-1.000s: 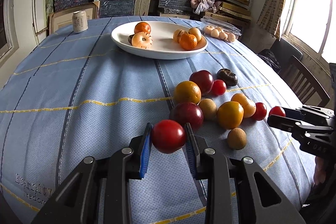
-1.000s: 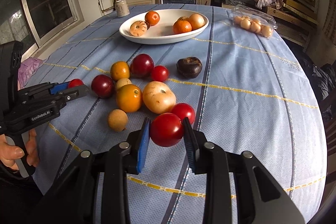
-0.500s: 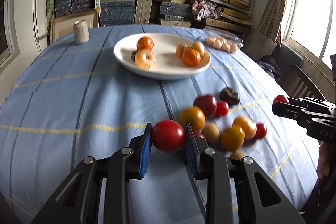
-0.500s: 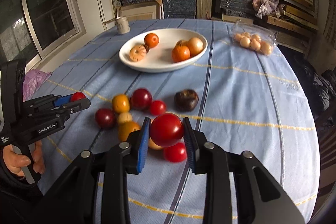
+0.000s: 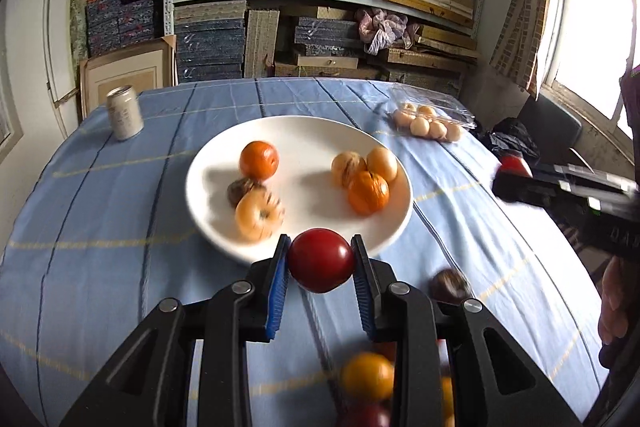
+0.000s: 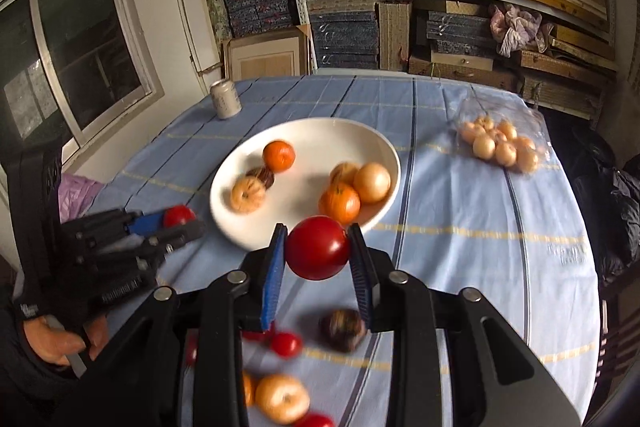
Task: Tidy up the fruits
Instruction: 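Carry both red tomatoes onto the white plate and open both tools, then grasp a dark red fruit with the left tool while the right tool grasps a red tomato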
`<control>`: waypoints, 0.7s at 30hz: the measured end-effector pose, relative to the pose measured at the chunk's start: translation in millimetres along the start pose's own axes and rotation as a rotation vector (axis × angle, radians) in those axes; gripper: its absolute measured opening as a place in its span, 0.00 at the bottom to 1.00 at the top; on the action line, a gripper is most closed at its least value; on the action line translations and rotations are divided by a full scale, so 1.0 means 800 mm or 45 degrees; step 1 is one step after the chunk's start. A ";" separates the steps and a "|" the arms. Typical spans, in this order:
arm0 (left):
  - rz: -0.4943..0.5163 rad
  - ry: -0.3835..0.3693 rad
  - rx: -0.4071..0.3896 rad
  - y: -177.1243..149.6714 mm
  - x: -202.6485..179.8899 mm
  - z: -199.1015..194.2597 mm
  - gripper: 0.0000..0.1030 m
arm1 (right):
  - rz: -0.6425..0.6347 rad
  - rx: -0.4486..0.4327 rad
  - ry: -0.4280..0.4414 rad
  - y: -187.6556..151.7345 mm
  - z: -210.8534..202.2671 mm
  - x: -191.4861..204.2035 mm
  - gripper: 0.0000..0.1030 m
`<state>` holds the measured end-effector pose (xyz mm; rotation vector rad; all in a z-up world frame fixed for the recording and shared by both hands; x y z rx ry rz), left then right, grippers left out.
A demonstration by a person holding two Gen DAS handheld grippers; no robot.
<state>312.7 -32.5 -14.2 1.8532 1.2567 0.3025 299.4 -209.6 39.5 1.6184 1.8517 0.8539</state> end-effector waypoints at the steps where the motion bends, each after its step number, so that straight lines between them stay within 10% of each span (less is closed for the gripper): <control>1: 0.002 0.005 0.010 0.007 0.004 0.015 0.29 | 0.003 -0.003 -0.002 0.013 0.012 0.000 0.29; 15: -0.041 0.051 0.078 0.030 0.051 0.110 0.30 | -0.004 0.076 -0.081 0.090 0.186 0.021 0.30; 21: -0.022 0.109 0.031 0.034 0.046 0.101 0.67 | 0.001 0.061 -0.077 0.090 0.185 0.014 0.34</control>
Point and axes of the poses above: each gripper's, at about its wrist camera, not at the fingertips, and z roughly the way its jaws point, x to its left, y to its top, the point moved 1 cm from there along z, roughly the way its jaws point, and after that the axes turned 14 degrees about -y, right-handed, at the moved point
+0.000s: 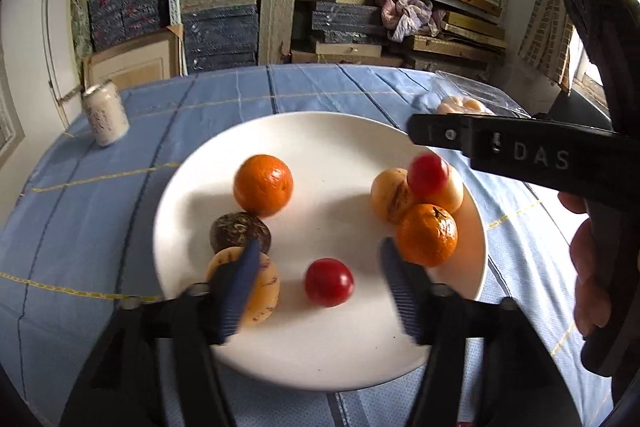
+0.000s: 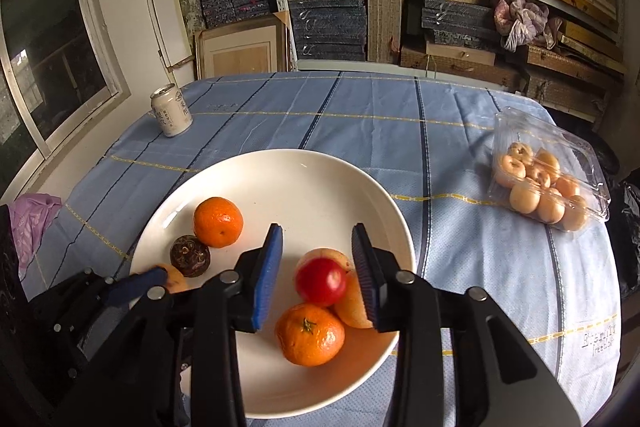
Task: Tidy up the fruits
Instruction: 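Grasp a dark red fruit with the left tool while the right tool grasps a red tomato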
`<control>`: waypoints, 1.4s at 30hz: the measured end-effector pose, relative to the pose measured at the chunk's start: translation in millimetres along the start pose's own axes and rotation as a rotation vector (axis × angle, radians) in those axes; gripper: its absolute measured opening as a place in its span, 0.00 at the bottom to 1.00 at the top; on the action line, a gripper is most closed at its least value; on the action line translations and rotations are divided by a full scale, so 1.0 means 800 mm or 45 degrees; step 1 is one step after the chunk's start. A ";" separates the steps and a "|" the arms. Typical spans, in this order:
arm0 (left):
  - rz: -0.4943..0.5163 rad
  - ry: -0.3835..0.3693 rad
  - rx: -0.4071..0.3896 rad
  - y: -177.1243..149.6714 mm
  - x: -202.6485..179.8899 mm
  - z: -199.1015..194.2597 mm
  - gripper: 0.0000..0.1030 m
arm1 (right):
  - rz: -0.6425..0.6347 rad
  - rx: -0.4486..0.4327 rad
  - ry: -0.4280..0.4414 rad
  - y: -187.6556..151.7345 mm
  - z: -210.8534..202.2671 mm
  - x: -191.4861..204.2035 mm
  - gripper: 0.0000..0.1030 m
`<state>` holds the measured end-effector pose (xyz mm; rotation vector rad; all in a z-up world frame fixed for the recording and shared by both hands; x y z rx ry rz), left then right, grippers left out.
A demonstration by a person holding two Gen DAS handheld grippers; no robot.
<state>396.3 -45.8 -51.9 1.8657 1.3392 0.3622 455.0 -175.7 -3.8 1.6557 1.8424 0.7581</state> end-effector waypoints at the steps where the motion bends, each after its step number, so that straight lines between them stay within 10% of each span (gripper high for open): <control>1: -0.005 0.007 -0.005 0.000 0.001 -0.003 0.67 | 0.003 -0.001 0.002 -0.001 -0.003 -0.002 0.34; 19: 0.133 0.000 0.002 -0.101 -0.044 -0.144 0.94 | 0.059 0.025 0.024 -0.159 -0.154 -0.037 0.45; 26: 0.164 -0.016 0.132 -0.177 -0.064 -0.144 0.94 | 0.168 0.034 0.037 -0.245 -0.193 -0.046 0.53; 35: 0.189 0.046 0.188 -0.182 -0.065 -0.114 0.94 | 0.091 0.043 0.002 -0.279 -0.196 -0.020 0.53; 40: 0.175 0.010 0.223 -0.183 -0.058 -0.108 0.38 | 0.078 0.060 -0.036 -0.277 -0.195 -0.025 0.43; 42: 0.161 0.001 0.216 -0.183 -0.053 -0.110 0.38 | 0.059 0.080 -0.026 -0.281 -0.195 -0.024 0.43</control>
Point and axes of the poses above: each gripper's, at about its wrist camera, not at the fingertips, and z roughly the way its jaws point, x to its left, y to its top, the point moved 1 cm from there along z, roughly the way its jaws point, and after that the axes turned 14 degrees about -y, right-handed, at the moved point
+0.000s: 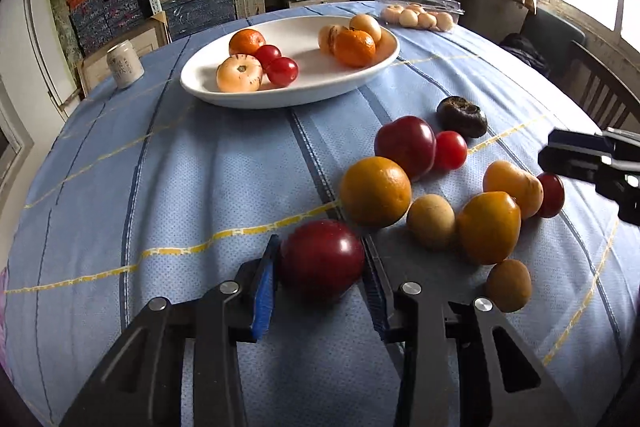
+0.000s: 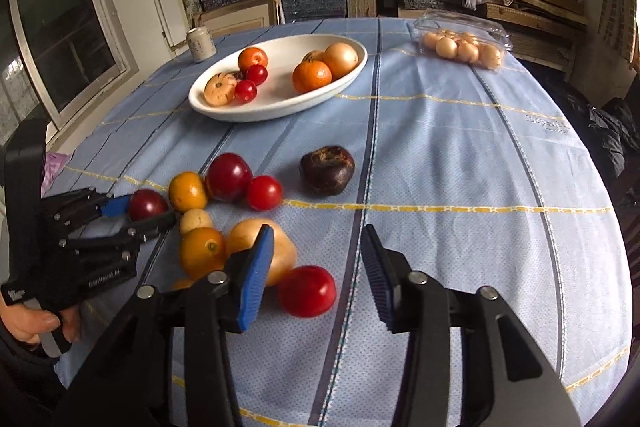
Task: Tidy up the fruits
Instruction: 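Grasp a dark red fruit with the left tool while the right tool grasps a red tomato, then carry both held fruits onto the white plate and open both tools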
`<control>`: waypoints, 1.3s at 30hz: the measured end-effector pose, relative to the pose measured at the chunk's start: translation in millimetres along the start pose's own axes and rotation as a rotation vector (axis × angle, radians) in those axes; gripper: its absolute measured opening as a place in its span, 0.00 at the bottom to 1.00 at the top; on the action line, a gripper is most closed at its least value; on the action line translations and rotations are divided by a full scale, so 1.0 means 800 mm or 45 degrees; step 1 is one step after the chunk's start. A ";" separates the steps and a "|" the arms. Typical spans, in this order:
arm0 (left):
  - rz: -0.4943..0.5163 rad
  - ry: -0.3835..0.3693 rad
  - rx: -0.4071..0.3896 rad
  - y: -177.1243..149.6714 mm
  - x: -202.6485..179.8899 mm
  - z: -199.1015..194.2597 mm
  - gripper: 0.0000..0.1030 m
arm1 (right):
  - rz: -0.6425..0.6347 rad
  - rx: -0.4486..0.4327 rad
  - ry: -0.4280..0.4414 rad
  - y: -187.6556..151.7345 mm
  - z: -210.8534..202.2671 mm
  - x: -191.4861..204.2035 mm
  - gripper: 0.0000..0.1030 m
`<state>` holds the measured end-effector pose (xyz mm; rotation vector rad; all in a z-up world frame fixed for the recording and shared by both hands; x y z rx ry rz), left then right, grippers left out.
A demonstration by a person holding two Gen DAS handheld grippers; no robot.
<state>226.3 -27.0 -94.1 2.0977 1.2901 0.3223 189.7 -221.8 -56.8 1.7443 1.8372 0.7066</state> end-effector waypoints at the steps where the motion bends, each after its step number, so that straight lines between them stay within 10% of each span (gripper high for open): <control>1: -0.016 -0.010 -0.008 0.000 0.003 -0.002 0.38 | -0.015 0.005 -0.001 -0.001 -0.001 0.000 0.43; 39: -0.086 -0.065 -0.076 -0.002 0.013 -0.015 0.38 | -0.157 0.069 -0.012 -0.018 0.011 0.017 0.31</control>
Point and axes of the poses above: each gripper's, at about its wrist camera, not at the fingertips, and z roughly the way its jaws point, x to its left, y to its top, the point moved 1 cm from there along z, roughly the way its jaws point, and after that the axes turned 14 degrees about -y, right-handed, at the moved point
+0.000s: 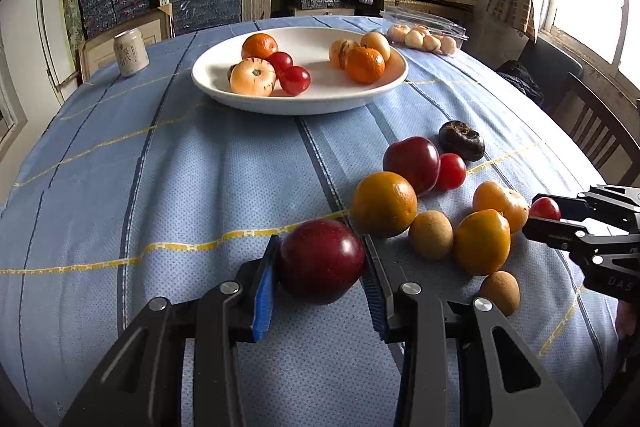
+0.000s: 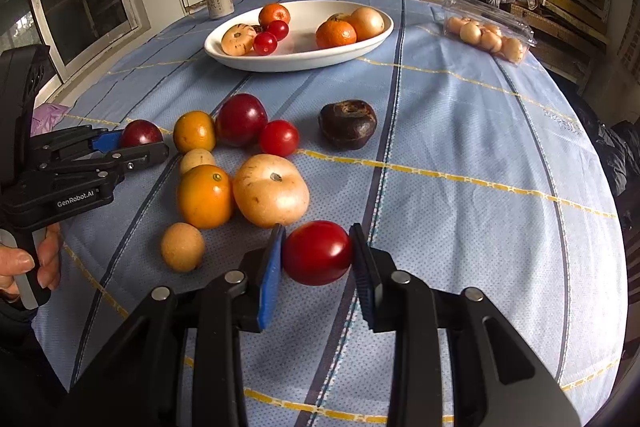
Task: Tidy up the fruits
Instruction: 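Carry both held fruits onto the white plate and open both tools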
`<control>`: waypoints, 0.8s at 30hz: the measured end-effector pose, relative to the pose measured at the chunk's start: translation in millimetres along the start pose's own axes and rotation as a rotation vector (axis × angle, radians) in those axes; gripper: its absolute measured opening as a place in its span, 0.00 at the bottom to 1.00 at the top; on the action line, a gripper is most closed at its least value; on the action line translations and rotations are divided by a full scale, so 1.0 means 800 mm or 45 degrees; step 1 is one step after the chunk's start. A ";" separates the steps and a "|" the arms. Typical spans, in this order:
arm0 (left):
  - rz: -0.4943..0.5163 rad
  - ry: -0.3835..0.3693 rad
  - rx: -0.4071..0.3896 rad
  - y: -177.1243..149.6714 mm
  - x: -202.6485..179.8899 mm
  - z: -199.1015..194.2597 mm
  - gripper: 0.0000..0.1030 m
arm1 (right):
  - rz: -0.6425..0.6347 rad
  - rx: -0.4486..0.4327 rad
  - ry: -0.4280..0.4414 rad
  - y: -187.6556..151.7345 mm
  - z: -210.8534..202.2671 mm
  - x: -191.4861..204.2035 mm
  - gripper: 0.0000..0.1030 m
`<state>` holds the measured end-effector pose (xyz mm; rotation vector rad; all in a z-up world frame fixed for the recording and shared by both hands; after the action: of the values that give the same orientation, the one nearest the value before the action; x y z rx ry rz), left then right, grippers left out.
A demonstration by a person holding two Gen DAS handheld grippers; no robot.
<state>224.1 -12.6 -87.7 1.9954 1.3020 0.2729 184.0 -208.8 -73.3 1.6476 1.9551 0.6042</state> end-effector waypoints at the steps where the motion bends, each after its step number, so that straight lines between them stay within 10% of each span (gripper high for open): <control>1: -0.005 0.001 -0.002 0.000 0.001 0.000 0.38 | 0.001 -0.009 0.000 0.001 -0.003 -0.001 0.31; 24: 0.034 0.014 -0.095 0.100 0.003 -0.005 0.38 | 0.098 -0.207 0.076 0.139 -0.042 -0.038 0.31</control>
<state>279.6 -27.0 -31.7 1.9526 1.2548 0.3407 250.9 -221.0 25.4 1.6263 1.8374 0.8284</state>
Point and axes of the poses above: each gripper's, at about its wrist camera, not at the fingertips, and z roughly the way its jaws point, x to its left, y to its top, the point moved 1 cm from there along z, roughly the way its jaws point, and after that the axes turned 14 degrees about -y, right-handed, at the moved point
